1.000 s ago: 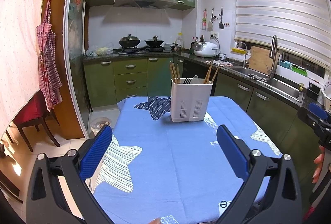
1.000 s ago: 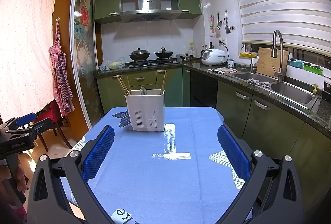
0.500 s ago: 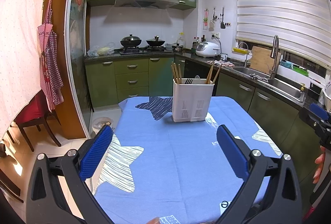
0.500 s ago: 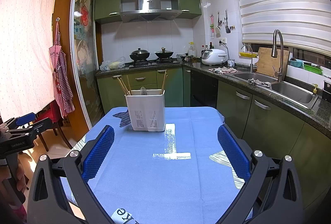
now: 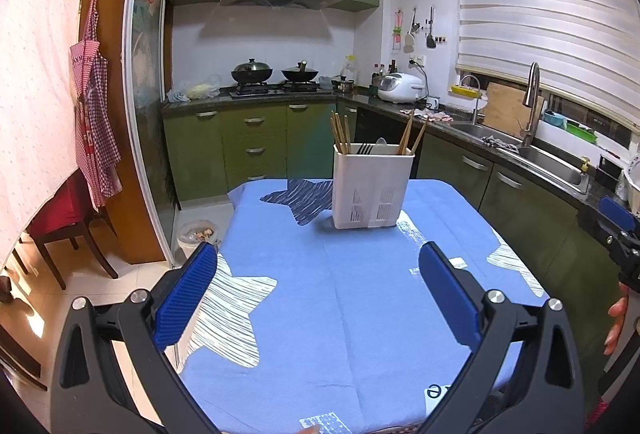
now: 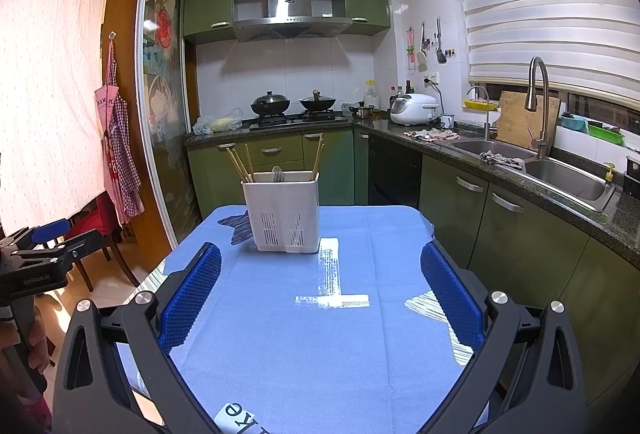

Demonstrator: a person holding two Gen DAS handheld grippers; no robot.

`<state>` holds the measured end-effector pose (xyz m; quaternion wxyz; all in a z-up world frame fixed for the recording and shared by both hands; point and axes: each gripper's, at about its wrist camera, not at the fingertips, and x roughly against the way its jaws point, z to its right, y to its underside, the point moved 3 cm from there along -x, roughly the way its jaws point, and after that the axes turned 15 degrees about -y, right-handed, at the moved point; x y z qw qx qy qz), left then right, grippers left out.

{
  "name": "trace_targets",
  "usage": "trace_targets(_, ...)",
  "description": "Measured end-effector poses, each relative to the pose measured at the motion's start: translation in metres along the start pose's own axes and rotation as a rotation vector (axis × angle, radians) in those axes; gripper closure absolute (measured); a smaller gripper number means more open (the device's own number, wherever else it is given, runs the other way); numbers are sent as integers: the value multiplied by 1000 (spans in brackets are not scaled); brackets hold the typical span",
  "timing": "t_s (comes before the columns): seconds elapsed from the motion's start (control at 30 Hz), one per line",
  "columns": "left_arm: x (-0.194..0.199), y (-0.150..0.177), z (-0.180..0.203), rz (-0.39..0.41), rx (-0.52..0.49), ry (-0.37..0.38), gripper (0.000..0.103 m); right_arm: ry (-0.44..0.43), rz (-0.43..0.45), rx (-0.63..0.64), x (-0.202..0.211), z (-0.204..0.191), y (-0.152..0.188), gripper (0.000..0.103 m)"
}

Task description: Organize utensils

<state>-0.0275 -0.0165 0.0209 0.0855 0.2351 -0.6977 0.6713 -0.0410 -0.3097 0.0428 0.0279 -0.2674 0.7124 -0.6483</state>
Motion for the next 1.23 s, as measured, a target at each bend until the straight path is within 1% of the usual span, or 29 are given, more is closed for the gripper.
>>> trace_targets(0.13, -1, -1, -2, -1, 7, 16, 7, 1, -4, 0, -2, 1, 2, 4)
trace_targets(0.33, -1, -1, -5, 17, 18, -11, 7, -3, -11, -1, -5, 5, 5, 4)
trace_targets(0.43, 0, 0, -3, 34, 6, -24, 7, -3, -13, 0, -7, 4, 6, 4)
trace_targets(0.6, -1, 0, -1, 40, -3, -16, 7, -6, -18, 0, -9, 5, 9, 4)
trace_targets(0.67, -2, 1, 0, 37, -11, -2, 7, -7, -20, 0, -11, 5, 8, 4)
trace_targets(0.77, -3, 3, 4, 18, -12, 65, 7, -8, -21, -1, -11, 6, 8, 4)
trace_targets(0.83, -5, 4, 5, 7, -6, 89, 7, -11, -22, -3, -11, 6, 9, 4)
trace_targets(1.1, -7, 2, 9, 22, -32, -7, 7, -11, -24, -5, -14, 8, 8, 4)
trace_targets(1.23, -11, 3, 10, 11, -41, -4, 7, -11, -31, -9, -16, 9, 9, 4)
